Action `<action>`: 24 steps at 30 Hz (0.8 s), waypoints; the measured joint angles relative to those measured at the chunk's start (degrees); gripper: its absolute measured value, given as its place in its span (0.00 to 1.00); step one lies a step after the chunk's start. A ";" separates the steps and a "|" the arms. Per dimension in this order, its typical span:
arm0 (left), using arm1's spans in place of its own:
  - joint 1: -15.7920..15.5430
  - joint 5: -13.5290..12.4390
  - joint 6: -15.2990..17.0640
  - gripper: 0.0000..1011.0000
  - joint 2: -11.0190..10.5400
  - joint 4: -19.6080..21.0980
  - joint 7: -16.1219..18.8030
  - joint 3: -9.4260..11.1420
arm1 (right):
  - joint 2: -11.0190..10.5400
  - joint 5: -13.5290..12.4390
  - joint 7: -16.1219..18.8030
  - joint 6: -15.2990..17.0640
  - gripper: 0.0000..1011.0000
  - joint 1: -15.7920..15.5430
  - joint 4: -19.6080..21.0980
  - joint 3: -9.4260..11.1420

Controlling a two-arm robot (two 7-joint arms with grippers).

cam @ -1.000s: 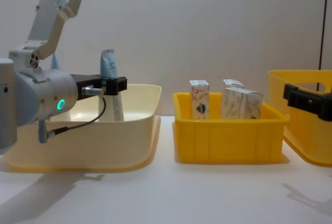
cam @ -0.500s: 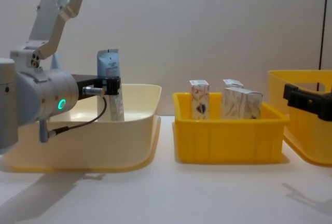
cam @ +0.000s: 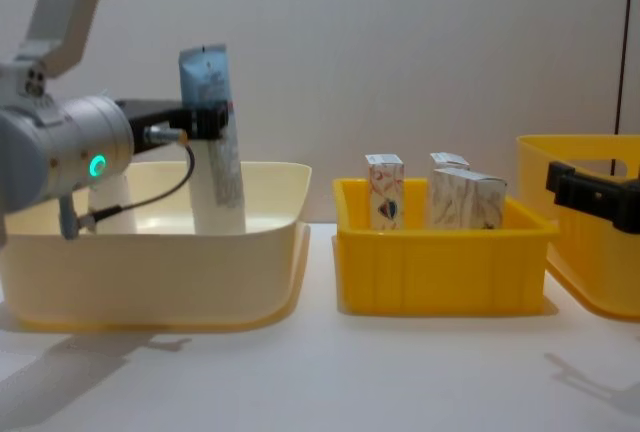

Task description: Bimanual collaborative sorting of washing and personal care products

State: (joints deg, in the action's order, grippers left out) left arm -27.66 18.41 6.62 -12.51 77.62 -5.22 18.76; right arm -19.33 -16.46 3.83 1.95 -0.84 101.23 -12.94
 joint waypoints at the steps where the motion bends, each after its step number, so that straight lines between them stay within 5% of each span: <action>1: 0.00 0.39 -0.66 0.22 -0.27 0.56 -0.97 -0.29 | 0.00 0.00 0.00 0.00 0.99 0.00 0.00 0.00; 24: -2.61 9.22 -4.10 0.22 -2.63 5.18 -16.80 -1.59 | 0.00 0.00 0.00 0.00 0.99 0.00 0.00 0.00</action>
State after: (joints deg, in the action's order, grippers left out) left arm -30.27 27.63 2.52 -15.14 82.80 -22.02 17.17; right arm -19.33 -16.46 3.83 1.95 -0.84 101.23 -12.94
